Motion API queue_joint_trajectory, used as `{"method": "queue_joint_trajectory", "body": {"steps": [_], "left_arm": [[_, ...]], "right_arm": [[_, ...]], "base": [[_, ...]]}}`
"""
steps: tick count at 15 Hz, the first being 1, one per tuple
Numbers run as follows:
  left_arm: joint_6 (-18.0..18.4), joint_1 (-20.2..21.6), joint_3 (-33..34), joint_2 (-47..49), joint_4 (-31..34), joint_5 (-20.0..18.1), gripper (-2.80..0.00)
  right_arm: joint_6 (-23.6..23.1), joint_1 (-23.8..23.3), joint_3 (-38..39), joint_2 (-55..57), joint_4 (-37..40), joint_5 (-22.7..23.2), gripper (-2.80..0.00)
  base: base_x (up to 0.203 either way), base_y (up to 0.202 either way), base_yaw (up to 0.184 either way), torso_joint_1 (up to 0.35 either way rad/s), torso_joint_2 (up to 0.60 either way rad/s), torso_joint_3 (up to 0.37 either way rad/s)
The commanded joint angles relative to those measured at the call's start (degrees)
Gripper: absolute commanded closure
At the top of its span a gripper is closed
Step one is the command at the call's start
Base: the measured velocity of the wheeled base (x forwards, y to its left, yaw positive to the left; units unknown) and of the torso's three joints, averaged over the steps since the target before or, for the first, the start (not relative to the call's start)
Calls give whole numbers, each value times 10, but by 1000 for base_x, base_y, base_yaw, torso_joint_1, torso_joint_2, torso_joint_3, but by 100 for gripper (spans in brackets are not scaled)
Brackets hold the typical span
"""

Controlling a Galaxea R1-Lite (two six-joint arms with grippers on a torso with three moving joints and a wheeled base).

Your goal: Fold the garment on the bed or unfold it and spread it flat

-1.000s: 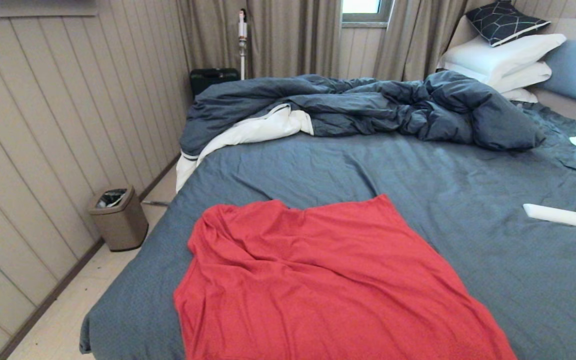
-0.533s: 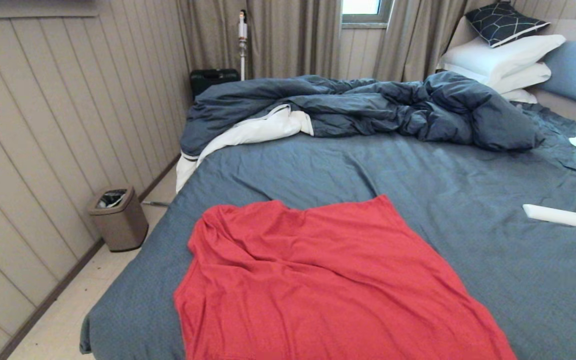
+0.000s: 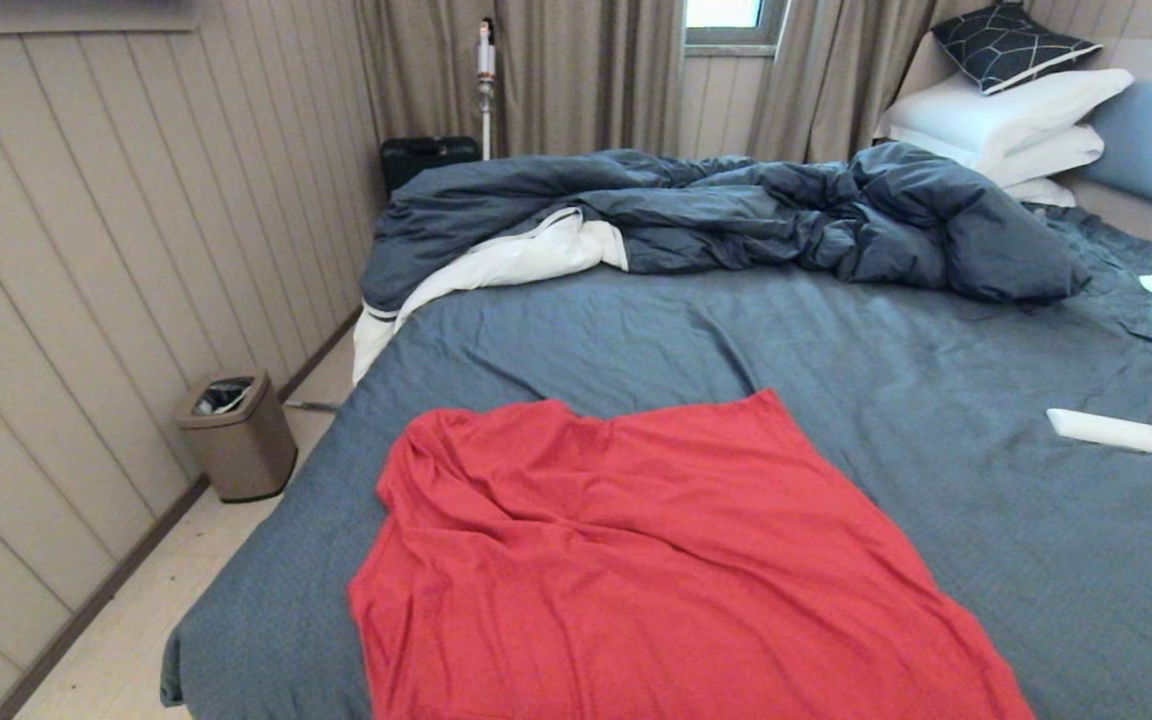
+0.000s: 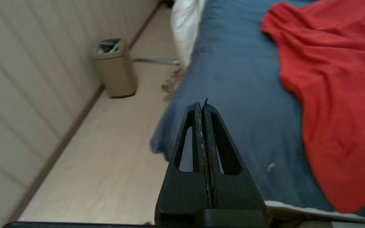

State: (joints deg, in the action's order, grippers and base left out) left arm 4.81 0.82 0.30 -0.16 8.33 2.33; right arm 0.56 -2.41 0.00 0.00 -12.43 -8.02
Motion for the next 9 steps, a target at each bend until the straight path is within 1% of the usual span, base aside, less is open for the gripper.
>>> {"method": "queue_joint_trajectory", "body": {"steps": [1, 2, 3, 4, 5, 7, 8, 9], "left_arm": [[-2, 0, -3, 2, -41, 4, 0], [-15, 0, -3, 2, -69, 15, 0], [-34, 0, -3, 2, -99, 21, 0], [-43, 0, -3, 2, -107, 21, 0], [-43, -1, -3, 2, -107, 22, 0], [-42, -1, -3, 2, -107, 22, 0], [-42, -1, -3, 2, -107, 22, 0], [-42, -1, -3, 2, -106, 22, 0]], "right_arm": [[-16, 14, 0, 0, 1, 4, 0], [-47, 16, 0, 0, 23, 25, 0], [-45, 16, 0, 0, 31, 32, 0], [-30, 16, 0, 0, 35, 38, 0], [-9, 16, 0, 0, 37, 42, 0], [57, 16, 0, 0, 44, 46, 0], [78, 16, 0, 0, 55, 51, 0], [75, 16, 0, 0, 57, 53, 0]], "base": [[0, 0, 0, 0, 0, 0], [0, 0, 0, 0, 0, 0], [0, 0, 0, 0, 0, 0], [0, 0, 0, 0, 0, 0], [0, 0, 0, 0, 0, 0], [0, 0, 0, 0, 0, 0], [0, 0, 0, 0, 0, 0], [0, 0, 0, 0, 0, 0]]}}
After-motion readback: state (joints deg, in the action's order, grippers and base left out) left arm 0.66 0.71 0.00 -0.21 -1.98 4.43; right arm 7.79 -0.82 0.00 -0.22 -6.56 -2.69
